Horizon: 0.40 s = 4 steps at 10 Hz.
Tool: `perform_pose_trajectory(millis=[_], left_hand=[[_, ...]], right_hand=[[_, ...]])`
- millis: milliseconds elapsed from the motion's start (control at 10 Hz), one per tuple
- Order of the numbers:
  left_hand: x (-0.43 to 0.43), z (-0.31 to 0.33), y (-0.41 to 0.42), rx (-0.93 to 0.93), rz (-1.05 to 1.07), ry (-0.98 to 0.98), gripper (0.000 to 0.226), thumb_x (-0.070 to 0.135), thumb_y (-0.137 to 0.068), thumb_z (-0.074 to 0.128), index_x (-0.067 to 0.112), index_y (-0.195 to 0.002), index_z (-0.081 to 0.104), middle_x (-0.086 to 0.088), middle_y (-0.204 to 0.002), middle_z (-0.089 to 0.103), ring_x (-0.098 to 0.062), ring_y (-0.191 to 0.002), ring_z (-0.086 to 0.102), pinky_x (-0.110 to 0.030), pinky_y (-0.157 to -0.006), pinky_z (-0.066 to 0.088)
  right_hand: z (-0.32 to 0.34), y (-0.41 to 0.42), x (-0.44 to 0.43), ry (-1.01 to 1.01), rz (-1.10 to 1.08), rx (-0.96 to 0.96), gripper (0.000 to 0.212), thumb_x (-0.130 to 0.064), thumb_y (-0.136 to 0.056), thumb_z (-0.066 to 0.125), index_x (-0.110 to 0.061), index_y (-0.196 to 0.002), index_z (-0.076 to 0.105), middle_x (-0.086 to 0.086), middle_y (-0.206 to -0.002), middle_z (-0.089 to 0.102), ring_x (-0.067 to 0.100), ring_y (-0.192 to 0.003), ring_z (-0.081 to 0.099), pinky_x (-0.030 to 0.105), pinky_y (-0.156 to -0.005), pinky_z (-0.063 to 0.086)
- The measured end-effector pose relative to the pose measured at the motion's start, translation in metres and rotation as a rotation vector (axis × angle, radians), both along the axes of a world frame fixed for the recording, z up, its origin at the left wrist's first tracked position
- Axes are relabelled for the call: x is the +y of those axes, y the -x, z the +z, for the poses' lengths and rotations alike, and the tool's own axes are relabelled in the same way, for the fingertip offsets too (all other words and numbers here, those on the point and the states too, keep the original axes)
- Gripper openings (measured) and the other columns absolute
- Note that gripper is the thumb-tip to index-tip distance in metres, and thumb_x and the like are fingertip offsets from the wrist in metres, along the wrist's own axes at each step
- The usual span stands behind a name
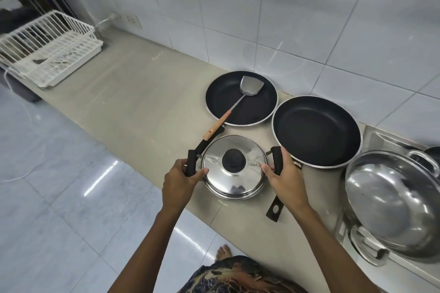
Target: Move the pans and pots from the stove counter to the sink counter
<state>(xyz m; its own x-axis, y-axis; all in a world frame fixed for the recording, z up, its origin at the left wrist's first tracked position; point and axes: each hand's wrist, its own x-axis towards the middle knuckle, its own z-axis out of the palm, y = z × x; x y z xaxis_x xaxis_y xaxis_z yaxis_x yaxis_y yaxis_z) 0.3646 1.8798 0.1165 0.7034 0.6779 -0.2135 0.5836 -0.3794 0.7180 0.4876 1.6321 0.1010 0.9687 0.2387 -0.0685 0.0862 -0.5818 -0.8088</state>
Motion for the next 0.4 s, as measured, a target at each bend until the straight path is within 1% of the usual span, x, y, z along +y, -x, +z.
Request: perform_pose_trajectory(millis=[100,200,300,400], left_hand=[[-0.016,0.005,0.002,0.001,0.052,-0.099,0.073,0.052,-0.078,0.080,0.012,-0.133,0.052,-0.006,-0.115,0.071,-0.029,-0.108,0.068,-0.038,-0.090,0.053],[-0.046,0.013,0.012,0.040,0.029,-0.387,0.089,0.050,-0.078,0.081,0.013,-0.148,0.040,-0.011,-0.142,0.058,-0.033,-0.129,0.053,-0.053,-0.106,0.038],[-0.088,0.018,0.035,-0.042,-0.017,-0.571,0.086,0.054,-0.079,0.077,0.016,-0.148,0.044,-0.009,-0.153,0.048,-0.029,-0.140,0.043,-0.051,-0.110,0.032],[-0.140,0.018,0.052,-0.098,-0.158,-0.680,0.074,0.061,-0.089,0.061,0.015,-0.145,0.049,-0.008,-0.154,0.048,-0.026,-0.143,0.043,-0.050,-0.111,0.034]], right_hand=[[0.000,0.003,0.000,0.063,0.047,-0.019,0.074,-0.044,-0.090,0.067,-0.021,-0.150,0.030,0.008,-0.138,0.058,0.028,-0.124,0.057,0.042,-0.101,0.049],[0.010,0.010,-0.007,0.278,0.089,-0.182,0.072,-0.045,-0.094,0.059,-0.010,-0.151,0.033,0.014,-0.149,0.046,0.034,-0.135,0.043,0.046,-0.107,0.043],[0.019,0.026,-0.029,0.370,0.203,-0.439,0.064,-0.045,-0.098,0.049,-0.009,-0.149,0.039,0.012,-0.151,0.045,0.032,-0.137,0.041,0.047,-0.109,0.042],[0.020,0.050,-0.058,0.465,0.417,-0.527,0.063,-0.052,-0.101,0.037,-0.016,-0.153,0.033,0.007,-0.158,0.039,0.030,-0.146,0.032,0.049,-0.115,0.034]])
